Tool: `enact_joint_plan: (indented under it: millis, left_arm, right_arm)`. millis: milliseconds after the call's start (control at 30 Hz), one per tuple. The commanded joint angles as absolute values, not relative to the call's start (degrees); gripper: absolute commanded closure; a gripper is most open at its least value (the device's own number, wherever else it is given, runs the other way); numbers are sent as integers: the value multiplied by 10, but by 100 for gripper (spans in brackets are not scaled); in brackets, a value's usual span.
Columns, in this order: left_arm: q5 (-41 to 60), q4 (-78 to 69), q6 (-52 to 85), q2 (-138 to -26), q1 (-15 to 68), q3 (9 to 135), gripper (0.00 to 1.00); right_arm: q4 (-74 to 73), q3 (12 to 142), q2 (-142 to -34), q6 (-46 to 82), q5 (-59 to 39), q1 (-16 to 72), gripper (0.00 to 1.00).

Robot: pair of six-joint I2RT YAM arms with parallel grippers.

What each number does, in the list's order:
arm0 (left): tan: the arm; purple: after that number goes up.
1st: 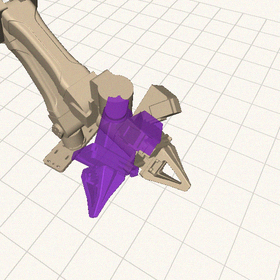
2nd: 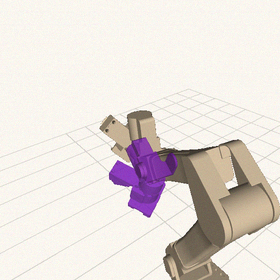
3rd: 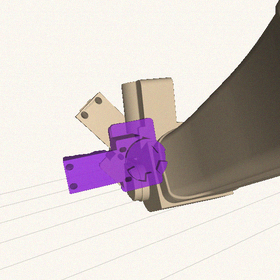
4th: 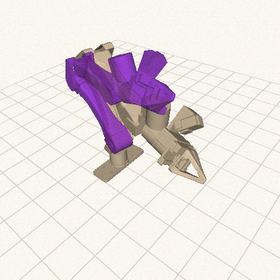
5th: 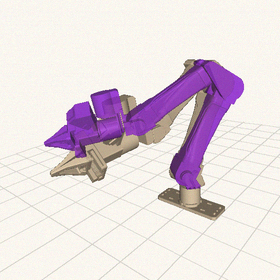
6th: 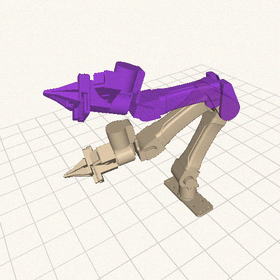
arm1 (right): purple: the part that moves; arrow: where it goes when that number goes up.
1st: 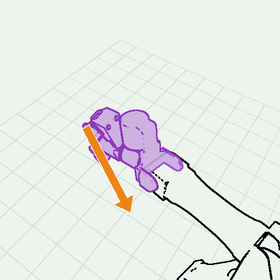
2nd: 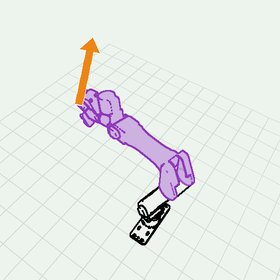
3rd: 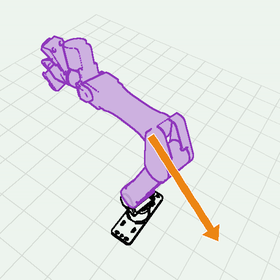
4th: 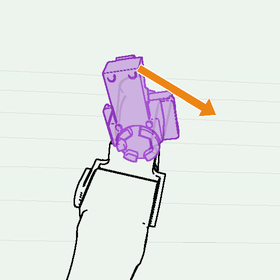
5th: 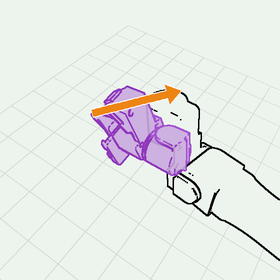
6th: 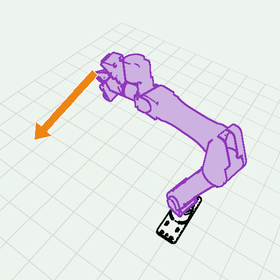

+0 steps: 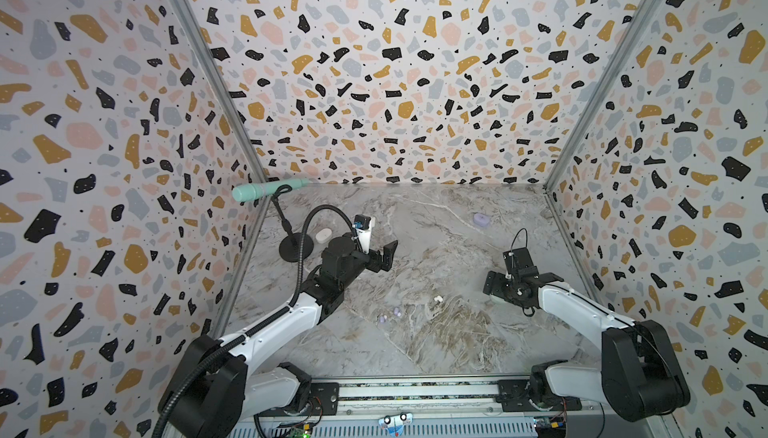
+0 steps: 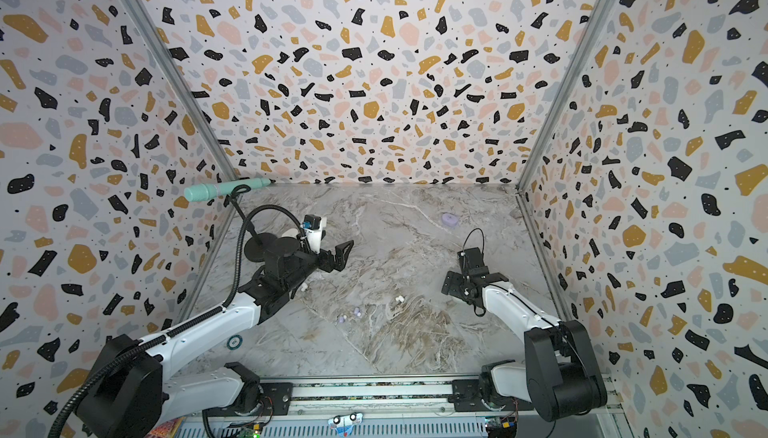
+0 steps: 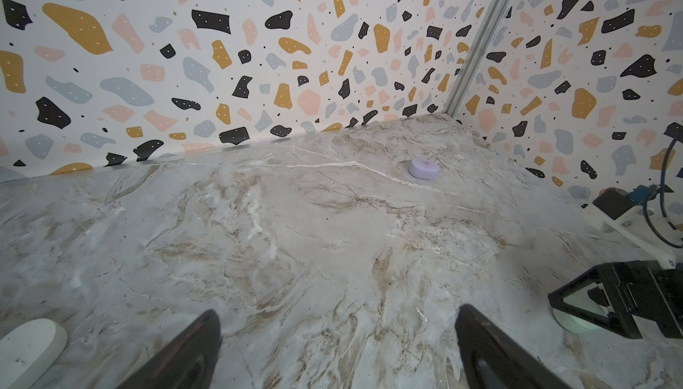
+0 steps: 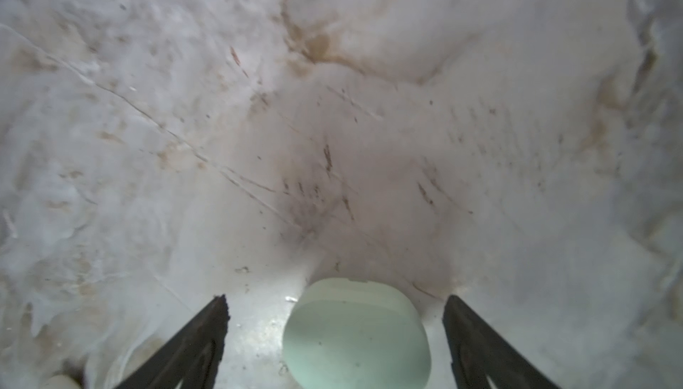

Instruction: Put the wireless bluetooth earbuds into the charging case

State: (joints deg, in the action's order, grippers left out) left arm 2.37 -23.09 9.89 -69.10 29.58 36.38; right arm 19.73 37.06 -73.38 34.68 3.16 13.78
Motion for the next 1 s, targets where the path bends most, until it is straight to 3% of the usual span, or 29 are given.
enact_joint_plan:
  millis: [0,600,967]
  left_arm:
    - [19,-254,102,-680,292,361,0]
    - [34,-261,105,-685,292,358,0]
    - [43,-265,104,-694,291,363,0]
  right_arm:
    - [218,426,-724,349,19,140,3]
    - [227,743,-1015,380,77,130,1]
    - [210,861,-1148,384,102,117,1]
